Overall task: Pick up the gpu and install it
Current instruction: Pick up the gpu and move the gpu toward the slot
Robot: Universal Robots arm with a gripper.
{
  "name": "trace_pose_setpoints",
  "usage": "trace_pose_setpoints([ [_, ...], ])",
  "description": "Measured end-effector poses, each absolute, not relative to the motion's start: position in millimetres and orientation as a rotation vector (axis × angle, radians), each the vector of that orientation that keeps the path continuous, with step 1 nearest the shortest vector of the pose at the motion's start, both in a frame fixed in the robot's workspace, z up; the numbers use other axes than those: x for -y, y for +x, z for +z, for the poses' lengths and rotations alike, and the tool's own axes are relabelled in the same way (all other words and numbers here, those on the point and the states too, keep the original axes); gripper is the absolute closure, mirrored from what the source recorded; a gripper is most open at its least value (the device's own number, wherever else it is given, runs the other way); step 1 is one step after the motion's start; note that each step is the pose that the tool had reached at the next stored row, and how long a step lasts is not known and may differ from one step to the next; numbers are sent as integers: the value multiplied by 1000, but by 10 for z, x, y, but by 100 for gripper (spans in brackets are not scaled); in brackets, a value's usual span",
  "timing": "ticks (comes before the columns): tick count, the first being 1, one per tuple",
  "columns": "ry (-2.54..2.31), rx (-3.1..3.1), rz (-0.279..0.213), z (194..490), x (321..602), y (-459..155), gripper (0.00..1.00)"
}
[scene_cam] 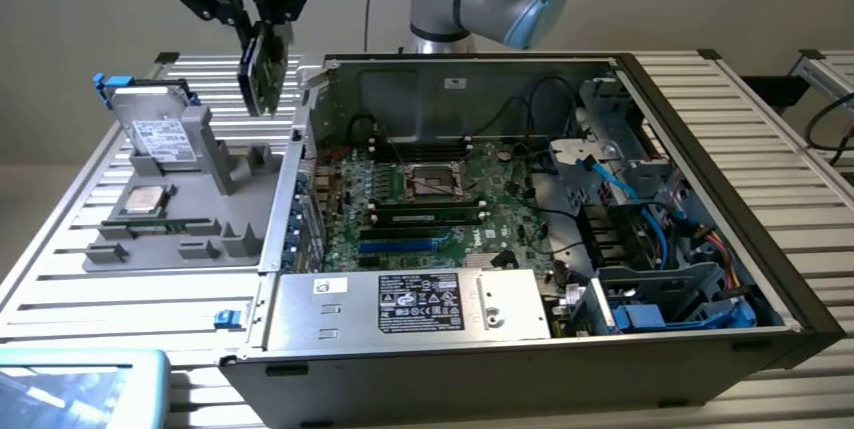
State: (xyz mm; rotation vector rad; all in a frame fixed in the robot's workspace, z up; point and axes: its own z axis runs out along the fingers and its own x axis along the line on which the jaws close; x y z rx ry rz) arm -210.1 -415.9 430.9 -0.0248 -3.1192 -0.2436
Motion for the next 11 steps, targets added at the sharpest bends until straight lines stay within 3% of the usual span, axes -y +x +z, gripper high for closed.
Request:
trace_pose_setpoints([
  [11, -26, 3113, -243, 4330, 4235, -1603, 72],
])
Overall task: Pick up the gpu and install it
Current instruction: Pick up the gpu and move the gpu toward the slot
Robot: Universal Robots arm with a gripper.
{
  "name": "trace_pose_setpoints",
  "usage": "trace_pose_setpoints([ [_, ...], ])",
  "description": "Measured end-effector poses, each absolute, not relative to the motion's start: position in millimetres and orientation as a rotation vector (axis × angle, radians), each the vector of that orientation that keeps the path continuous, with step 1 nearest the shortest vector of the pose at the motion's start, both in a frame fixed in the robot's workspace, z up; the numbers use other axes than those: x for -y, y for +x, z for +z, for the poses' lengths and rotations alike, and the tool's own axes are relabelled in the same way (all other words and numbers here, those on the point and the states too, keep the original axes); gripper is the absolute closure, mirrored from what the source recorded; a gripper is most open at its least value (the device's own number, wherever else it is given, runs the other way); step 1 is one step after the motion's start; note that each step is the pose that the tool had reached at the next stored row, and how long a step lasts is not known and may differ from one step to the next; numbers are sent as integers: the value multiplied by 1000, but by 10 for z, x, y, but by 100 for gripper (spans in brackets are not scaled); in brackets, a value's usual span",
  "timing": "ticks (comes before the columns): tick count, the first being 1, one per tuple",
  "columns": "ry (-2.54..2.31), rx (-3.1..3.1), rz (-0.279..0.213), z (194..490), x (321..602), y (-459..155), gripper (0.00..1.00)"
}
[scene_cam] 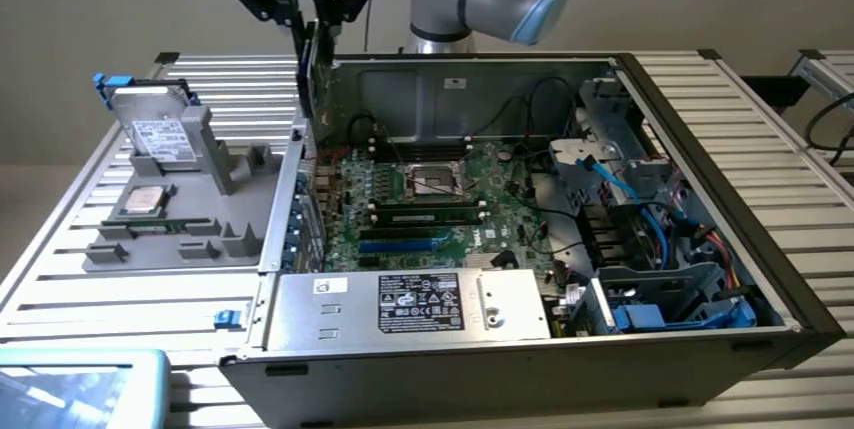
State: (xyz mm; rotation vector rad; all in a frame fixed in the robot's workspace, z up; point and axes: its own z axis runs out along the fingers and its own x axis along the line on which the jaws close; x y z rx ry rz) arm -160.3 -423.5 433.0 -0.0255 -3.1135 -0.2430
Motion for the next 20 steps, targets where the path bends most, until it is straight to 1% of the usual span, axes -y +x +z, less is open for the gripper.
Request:
trace_pose_setpoints([
  [20, -26, 3106, -243, 4328, 4374, -694, 72],
])
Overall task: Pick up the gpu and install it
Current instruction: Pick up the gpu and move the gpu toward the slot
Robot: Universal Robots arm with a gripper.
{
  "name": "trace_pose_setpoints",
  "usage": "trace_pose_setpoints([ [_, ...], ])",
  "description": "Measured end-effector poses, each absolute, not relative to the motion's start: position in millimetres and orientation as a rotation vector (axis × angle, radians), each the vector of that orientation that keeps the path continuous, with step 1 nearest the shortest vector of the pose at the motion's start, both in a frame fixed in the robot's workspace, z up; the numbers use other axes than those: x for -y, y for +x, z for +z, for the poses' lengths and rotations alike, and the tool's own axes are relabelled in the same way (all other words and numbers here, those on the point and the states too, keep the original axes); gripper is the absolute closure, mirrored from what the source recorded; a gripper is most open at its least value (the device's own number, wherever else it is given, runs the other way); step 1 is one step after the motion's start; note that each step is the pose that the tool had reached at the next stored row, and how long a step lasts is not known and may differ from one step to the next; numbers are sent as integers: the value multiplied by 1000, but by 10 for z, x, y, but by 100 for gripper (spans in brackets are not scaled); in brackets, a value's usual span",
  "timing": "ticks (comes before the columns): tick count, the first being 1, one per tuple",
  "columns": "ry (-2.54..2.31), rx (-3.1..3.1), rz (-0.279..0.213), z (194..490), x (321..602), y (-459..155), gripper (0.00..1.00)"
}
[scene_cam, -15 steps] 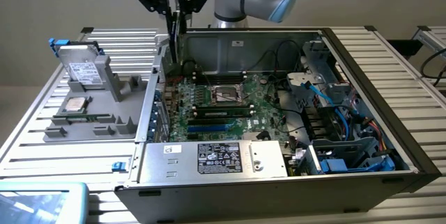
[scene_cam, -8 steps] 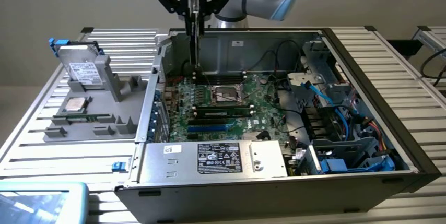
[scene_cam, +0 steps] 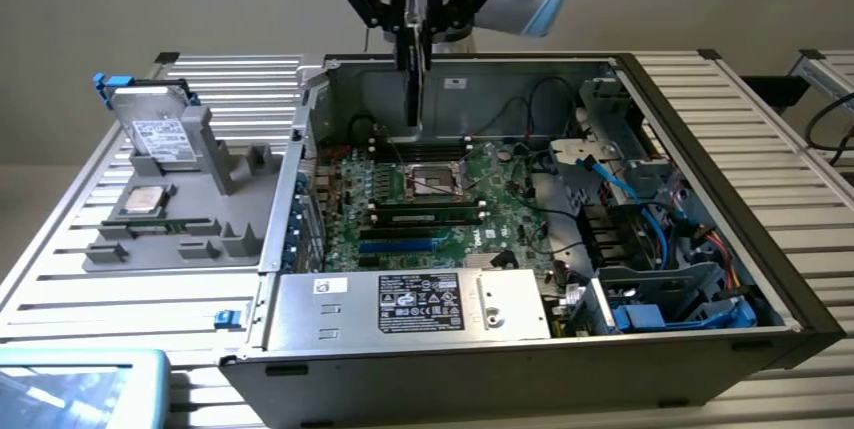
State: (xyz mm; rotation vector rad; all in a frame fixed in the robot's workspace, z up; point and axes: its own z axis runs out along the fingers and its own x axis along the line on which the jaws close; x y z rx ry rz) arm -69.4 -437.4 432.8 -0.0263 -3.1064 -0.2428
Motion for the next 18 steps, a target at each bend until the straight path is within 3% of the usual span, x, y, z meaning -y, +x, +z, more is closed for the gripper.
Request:
trace_pose_setpoints([
  [18, -25, 3106, -243, 4327, 4399, -267, 72],
])
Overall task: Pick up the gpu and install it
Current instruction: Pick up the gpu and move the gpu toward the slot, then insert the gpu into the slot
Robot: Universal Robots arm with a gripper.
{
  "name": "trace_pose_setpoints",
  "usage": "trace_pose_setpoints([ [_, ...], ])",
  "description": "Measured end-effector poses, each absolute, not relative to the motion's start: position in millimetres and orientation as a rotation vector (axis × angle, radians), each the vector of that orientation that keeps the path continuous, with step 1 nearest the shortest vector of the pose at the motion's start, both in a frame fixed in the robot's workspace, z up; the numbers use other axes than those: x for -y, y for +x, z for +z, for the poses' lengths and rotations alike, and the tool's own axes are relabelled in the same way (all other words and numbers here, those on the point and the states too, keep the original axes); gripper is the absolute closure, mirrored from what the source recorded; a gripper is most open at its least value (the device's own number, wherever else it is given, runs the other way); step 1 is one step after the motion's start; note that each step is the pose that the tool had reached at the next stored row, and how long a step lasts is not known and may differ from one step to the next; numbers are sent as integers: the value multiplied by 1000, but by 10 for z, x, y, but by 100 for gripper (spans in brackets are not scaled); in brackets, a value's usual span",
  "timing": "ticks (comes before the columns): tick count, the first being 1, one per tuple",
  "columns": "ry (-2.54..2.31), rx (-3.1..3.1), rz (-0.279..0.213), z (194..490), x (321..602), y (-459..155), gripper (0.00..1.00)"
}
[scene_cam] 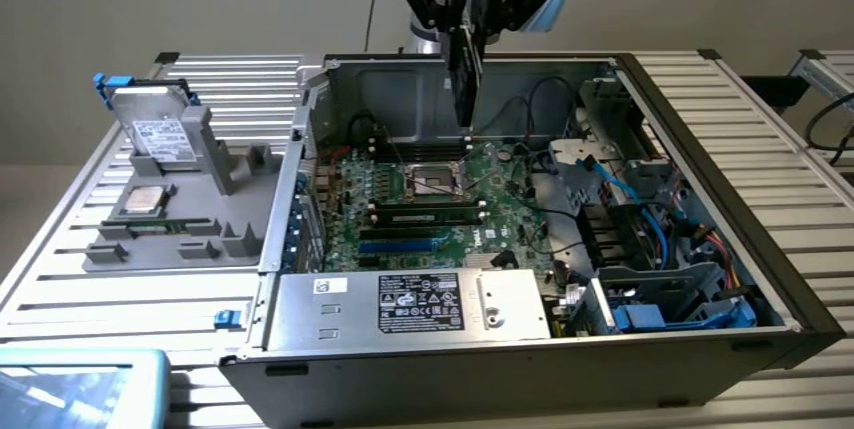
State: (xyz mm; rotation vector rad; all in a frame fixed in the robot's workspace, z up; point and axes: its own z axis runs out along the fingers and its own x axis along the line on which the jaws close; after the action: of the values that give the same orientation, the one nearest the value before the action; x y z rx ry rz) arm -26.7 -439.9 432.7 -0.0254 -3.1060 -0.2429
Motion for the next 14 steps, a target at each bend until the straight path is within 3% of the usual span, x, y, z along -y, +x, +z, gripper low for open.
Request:
trace_pose_setpoints([
  [14, 208, 3085, -260, 4326, 4398, -260, 72],
])
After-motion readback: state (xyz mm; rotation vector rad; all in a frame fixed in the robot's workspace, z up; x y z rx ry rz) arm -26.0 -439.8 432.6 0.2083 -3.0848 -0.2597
